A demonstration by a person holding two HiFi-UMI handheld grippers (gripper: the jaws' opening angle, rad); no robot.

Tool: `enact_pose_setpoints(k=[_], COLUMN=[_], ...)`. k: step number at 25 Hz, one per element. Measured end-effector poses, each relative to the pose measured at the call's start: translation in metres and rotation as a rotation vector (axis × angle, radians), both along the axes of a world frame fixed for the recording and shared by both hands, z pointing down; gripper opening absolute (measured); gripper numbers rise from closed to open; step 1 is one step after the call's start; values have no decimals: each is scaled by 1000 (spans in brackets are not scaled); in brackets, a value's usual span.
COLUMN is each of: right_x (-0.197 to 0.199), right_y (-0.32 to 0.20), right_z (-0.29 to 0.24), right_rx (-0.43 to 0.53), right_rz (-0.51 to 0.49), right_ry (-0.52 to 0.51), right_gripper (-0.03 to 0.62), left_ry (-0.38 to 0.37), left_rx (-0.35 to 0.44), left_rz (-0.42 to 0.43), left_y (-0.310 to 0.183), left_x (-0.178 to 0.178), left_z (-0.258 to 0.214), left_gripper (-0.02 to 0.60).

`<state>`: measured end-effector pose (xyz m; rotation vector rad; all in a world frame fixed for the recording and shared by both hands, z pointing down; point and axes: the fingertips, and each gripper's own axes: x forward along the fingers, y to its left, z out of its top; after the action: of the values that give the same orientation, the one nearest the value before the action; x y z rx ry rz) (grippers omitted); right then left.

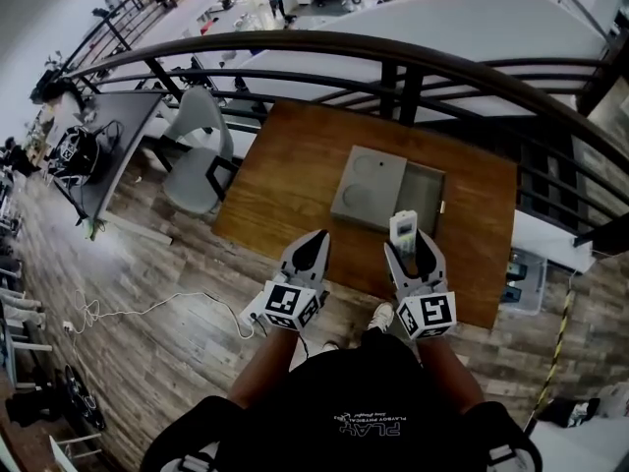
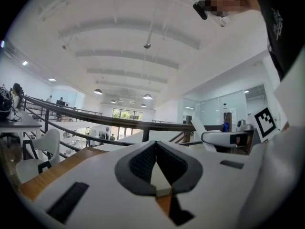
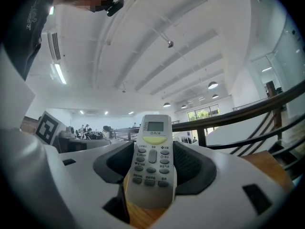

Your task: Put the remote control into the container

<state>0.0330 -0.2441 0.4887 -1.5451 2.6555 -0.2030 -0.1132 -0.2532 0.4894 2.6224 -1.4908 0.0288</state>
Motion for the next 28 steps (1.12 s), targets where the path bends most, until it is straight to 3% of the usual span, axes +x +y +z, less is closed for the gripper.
enact_pose_setpoints(k=[16,28], right_x=[50,58], right_y=[-77,-130], right_z=[26,45], right_rx=[-49,-100], right_rz=[11,129], right_ry=[25,101], right_gripper=[256,256], left_ry=[-37,-35], left_rx=[-24,-44], left_rz=[10,141], left_y=[-74,-133], left_x=[52,67], left_z=[9,19], left_gripper=[6,6])
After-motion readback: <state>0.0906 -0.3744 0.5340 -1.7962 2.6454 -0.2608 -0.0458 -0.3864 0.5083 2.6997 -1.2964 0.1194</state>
